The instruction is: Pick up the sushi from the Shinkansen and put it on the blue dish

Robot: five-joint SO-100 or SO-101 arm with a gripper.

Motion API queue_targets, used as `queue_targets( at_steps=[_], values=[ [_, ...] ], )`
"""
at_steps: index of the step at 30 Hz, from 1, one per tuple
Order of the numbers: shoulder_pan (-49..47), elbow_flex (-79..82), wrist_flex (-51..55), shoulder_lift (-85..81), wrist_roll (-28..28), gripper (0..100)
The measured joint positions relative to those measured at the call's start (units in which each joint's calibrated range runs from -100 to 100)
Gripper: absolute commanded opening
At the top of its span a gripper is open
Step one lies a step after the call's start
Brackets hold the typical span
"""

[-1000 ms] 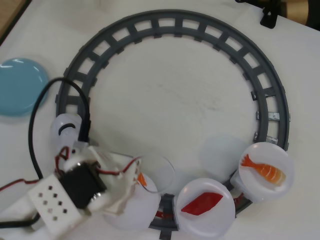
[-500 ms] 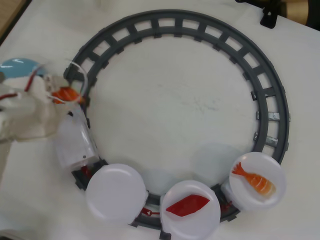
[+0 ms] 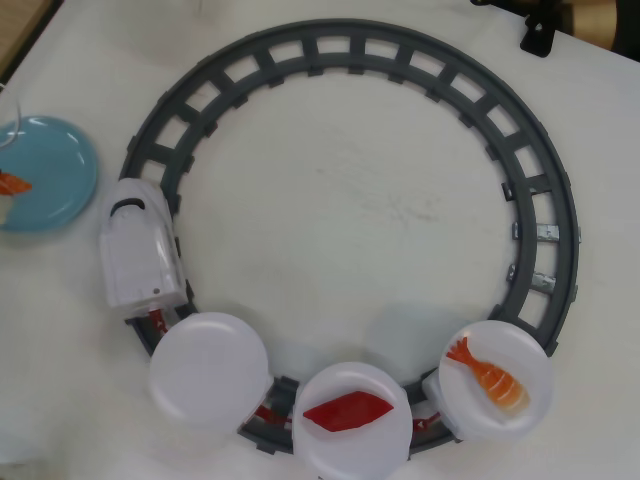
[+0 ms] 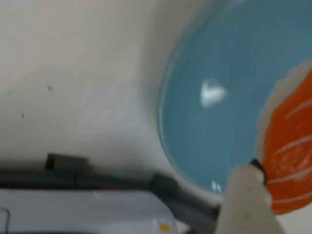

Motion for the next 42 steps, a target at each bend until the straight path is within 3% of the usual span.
queue_targets(
  at_steps=[20, 28, 38, 42],
  values=[
    [-1.6, -16.8, -2.6, 20.2, -0.2, 4],
    [-1.6, -17.8, -0.1, 20.5, -0.6, 25],
    [-1.6, -18.0, 0.6, 20.5, -0.6, 25],
    [-1.6, -23.8, 5.7, 20.3, -0.6, 25]
  ],
)
